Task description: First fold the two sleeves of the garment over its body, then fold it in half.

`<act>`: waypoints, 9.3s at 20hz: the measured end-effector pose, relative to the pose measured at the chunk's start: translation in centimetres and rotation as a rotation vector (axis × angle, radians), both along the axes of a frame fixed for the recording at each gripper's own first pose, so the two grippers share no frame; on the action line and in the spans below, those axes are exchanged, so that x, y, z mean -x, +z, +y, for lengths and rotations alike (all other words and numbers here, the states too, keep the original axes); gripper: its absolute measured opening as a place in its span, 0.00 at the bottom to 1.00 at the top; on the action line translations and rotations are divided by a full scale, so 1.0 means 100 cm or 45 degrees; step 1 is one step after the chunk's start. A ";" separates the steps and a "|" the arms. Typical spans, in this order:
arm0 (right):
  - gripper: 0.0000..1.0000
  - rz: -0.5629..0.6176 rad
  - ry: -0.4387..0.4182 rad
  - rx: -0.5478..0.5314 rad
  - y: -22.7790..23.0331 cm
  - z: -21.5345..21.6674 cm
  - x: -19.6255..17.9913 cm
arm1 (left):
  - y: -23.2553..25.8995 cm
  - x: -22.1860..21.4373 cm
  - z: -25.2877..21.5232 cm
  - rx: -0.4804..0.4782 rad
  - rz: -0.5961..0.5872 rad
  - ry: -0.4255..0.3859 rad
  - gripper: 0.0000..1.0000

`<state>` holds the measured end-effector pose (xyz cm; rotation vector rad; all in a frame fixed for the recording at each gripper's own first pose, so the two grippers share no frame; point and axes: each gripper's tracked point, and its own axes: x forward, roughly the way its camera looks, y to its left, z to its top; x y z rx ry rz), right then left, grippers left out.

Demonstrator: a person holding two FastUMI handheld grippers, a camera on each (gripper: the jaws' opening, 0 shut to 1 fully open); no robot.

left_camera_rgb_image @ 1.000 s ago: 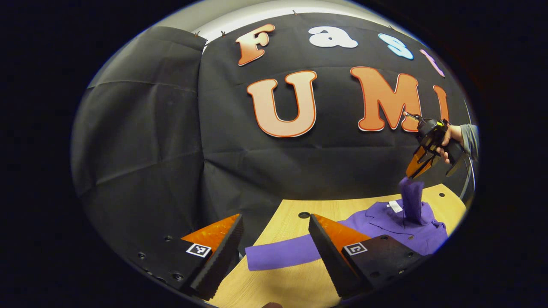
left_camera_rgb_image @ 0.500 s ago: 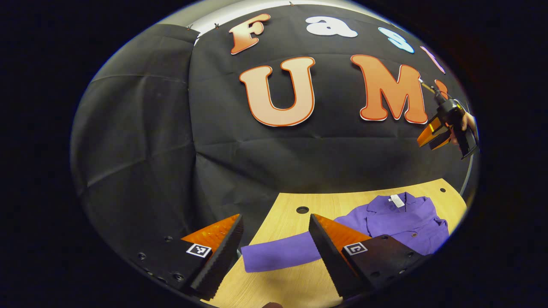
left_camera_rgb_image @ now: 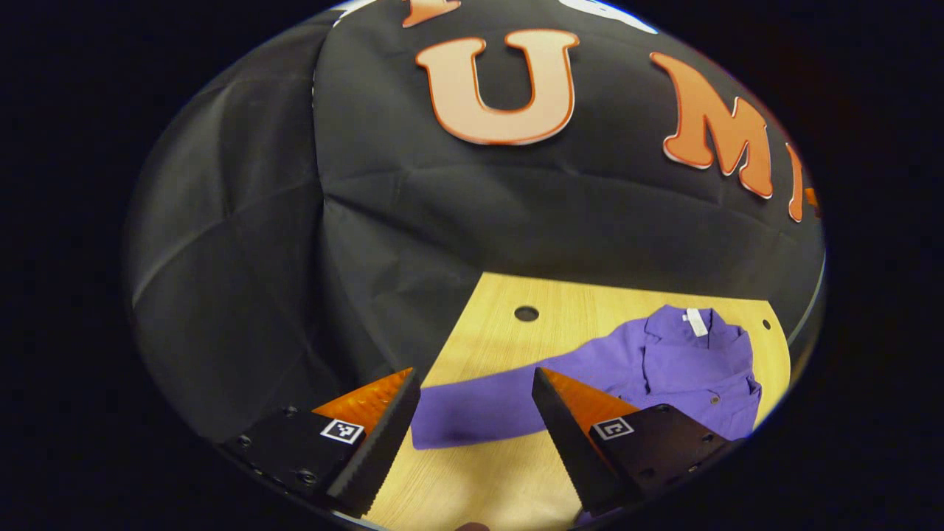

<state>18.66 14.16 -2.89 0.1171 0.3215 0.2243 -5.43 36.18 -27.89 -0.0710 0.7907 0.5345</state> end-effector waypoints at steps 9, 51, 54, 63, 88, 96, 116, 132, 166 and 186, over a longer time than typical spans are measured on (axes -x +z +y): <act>0.95 -0.194 -0.172 0.129 0.040 -0.092 0.069 | -0.097 0.004 0.023 0.404 0.335 0.100 0.99; 0.95 -0.225 -0.306 0.185 0.026 -0.191 0.145 | -0.169 -0.003 0.051 0.493 0.674 0.161 0.05; 0.95 -0.233 -0.287 0.177 0.025 -0.193 0.139 | -0.146 -0.017 0.037 0.475 0.638 0.098 0.05; 0.95 -0.227 -0.227 0.160 0.007 -0.203 0.117 | -0.059 -0.074 -0.028 0.398 0.513 -0.114 0.05; 0.95 -0.129 -0.246 0.038 -0.071 -0.320 0.115 | 0.022 -0.255 -0.417 0.355 0.356 -0.767 0.05; 0.95 -0.059 -0.266 0.010 -0.100 -0.343 0.121 | 0.010 -0.270 -0.501 0.373 0.289 -0.916 0.34; 0.95 0.219 0.014 0.060 -0.179 -0.203 0.124 | 0.051 -0.106 -0.312 0.102 0.059 -0.577 0.85; 0.96 0.754 0.258 0.187 -0.324 -0.126 0.217 | -0.072 0.057 -0.283 0.265 0.353 -0.366 0.98; 0.56 1.370 0.260 0.291 -0.436 -0.117 0.314 | -0.204 0.171 -0.291 0.506 0.971 -0.204 0.53; 0.03 1.310 0.191 -0.008 -0.390 -0.104 0.287 | -0.156 0.140 -0.300 0.657 0.747 -0.250 0.05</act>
